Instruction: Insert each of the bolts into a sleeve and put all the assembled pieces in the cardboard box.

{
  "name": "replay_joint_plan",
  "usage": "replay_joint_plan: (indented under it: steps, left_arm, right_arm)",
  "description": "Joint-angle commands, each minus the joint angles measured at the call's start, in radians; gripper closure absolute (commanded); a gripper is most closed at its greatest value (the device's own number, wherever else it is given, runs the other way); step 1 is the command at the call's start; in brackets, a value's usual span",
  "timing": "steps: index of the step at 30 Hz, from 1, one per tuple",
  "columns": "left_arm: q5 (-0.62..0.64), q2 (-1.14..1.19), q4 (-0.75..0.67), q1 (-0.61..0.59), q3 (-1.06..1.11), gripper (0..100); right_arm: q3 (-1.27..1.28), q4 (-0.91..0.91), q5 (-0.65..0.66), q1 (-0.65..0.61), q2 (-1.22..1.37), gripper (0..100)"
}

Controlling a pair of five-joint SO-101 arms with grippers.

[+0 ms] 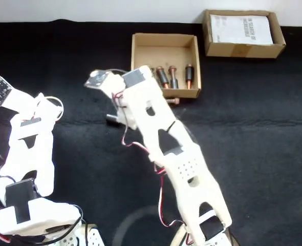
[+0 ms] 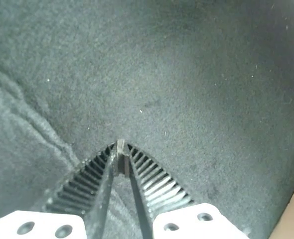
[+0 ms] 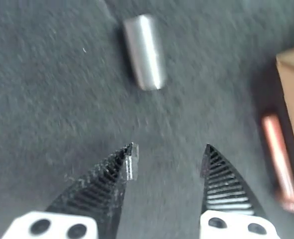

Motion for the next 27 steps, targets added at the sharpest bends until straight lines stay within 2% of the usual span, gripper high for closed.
replay_joint_plan:
  steps: [1, 10, 18, 21, 24, 27]
  left_arm:
    - [0.002, -0.004, -0.014, -0.019, -0.041, 99]
    - [0.002, -0.002, -0.015, -0.016, -0.042, 99]
    - [0.002, -0.002, -0.015, -0.016, -0.042, 99]
    - [0.002, -0.002, -0.015, -0.016, -0.042, 99]
    - [0.002, -0.001, -0.015, -0.015, -0.042, 99]
    - [0.002, -0.001, -0.015, -0.013, -0.042, 99]
  right_arm:
    - [-0.131, -0.025, 0.052, -0.033, 0.056, 80.5]
    - [-0.211, -0.113, 0.061, -0.110, 0.114, 80.5]
    - [-0.208, -0.124, 0.054, -0.120, 0.194, 80.5]
    - [-0.213, -0.125, 0.054, -0.122, 0.259, 85.4]
    - [-0.216, -0.180, 0.052, -0.125, 0.280, 99.8]
    - [-0.242, -0.196, 0.044, -0.105, 0.277, 99.4]
